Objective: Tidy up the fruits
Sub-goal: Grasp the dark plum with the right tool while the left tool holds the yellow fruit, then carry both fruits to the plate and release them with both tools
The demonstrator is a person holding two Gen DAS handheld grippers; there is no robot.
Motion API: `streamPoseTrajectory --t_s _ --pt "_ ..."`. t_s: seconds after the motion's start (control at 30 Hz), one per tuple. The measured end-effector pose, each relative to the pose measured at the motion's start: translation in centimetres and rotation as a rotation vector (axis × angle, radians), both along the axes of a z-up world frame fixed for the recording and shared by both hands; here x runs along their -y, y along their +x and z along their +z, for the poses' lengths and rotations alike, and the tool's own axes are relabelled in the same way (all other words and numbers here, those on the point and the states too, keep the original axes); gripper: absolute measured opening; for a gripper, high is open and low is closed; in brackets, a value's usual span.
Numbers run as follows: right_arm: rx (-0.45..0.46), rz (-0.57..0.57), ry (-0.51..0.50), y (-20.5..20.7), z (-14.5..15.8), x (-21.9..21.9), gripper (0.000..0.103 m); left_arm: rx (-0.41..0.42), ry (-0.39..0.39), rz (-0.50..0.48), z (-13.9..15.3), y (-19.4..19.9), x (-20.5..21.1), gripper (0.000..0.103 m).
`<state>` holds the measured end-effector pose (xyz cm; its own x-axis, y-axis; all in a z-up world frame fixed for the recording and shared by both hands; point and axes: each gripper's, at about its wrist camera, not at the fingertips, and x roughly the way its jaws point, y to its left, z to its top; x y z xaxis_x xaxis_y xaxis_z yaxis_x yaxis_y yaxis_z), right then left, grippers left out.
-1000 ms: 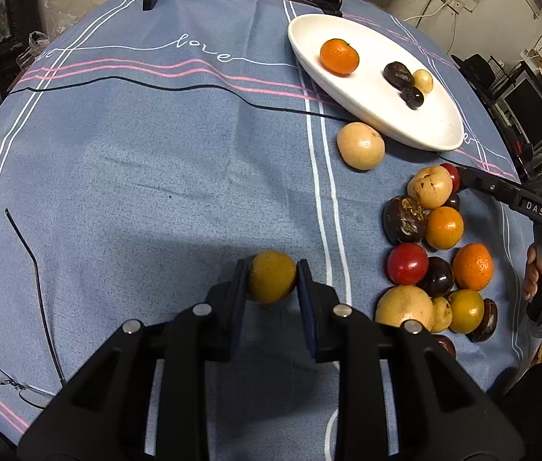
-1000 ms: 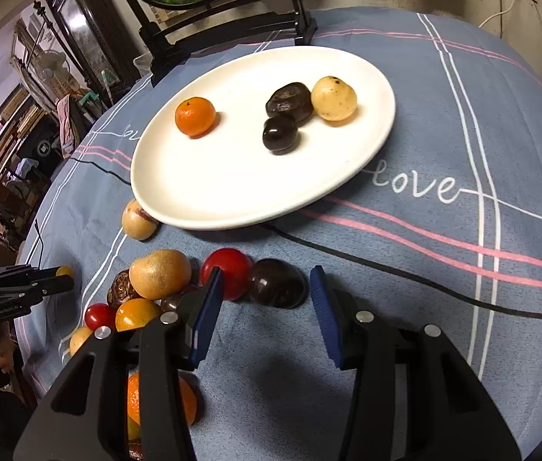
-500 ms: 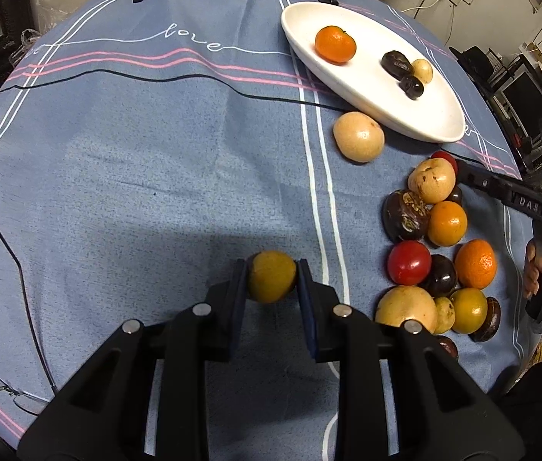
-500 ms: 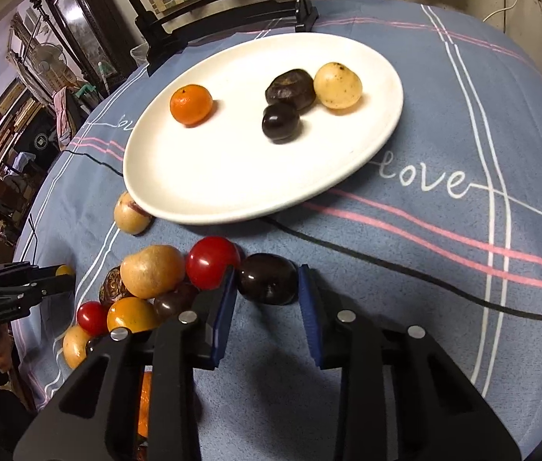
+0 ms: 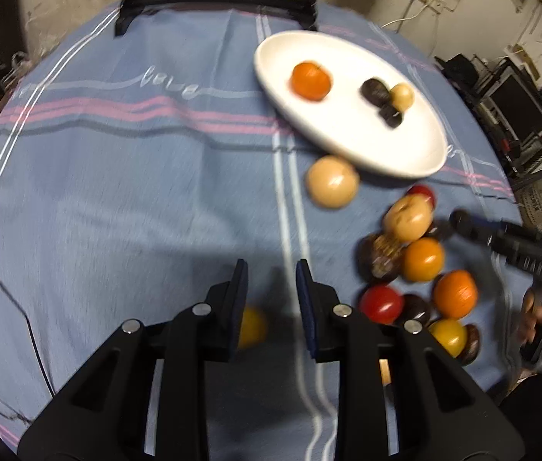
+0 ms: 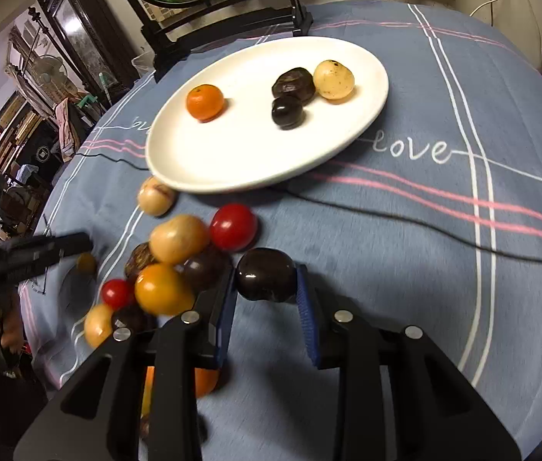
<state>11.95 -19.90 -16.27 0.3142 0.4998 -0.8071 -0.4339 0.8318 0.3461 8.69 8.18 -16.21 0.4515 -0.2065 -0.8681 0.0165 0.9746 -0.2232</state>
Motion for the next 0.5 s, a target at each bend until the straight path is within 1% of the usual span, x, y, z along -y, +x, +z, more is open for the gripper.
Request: streamPoseTrajectory --t_s 0.07,0.1,0.13,0.23,0.33,0.4,0.47,0.5 --pt "-0.001 -0.005 0.003 -0.5 0.3 0.4 0.031 0.0 0.012 -0.028 0.5 0.6 0.6 0.026" --pt "-0.003 -0.008 0.0 -0.5 0.4 0.6 0.031 -0.008 0.032 -0.046 0.6 0.7 0.9 0.026" --pt "-0.006 -0.016 0.0 -0.5 0.4 0.9 0.031 -0.013 0.046 -0.051 0.6 0.5 0.8 0.026" --pt "-0.024 -0.042 0.027 -0.4 0.3 1.7 0.031 -0.047 0.046 -0.052 0.2 -1.1 -0.1 0.027" --pt "-0.032 -0.041 0.034 -0.3 0.2 1.5 0.031 -0.085 0.039 -0.04 -1.0 -2.6 -0.9 0.033" --pt "-0.036 -0.032 0.031 -0.3 0.1 1.3 0.031 -0.1 0.032 -0.026 -1.8 -2.8 -1.0 0.033" --pt "-0.037 -0.013 0.023 -0.3 0.1 0.8 0.031 -0.098 0.027 -0.022 -2.2 -2.6 -0.8 0.041" --pt "-0.036 -0.01 0.02 -0.4 0.1 0.8 0.031 -0.094 0.036 -0.026 -2.4 -2.5 -0.5 0.042"
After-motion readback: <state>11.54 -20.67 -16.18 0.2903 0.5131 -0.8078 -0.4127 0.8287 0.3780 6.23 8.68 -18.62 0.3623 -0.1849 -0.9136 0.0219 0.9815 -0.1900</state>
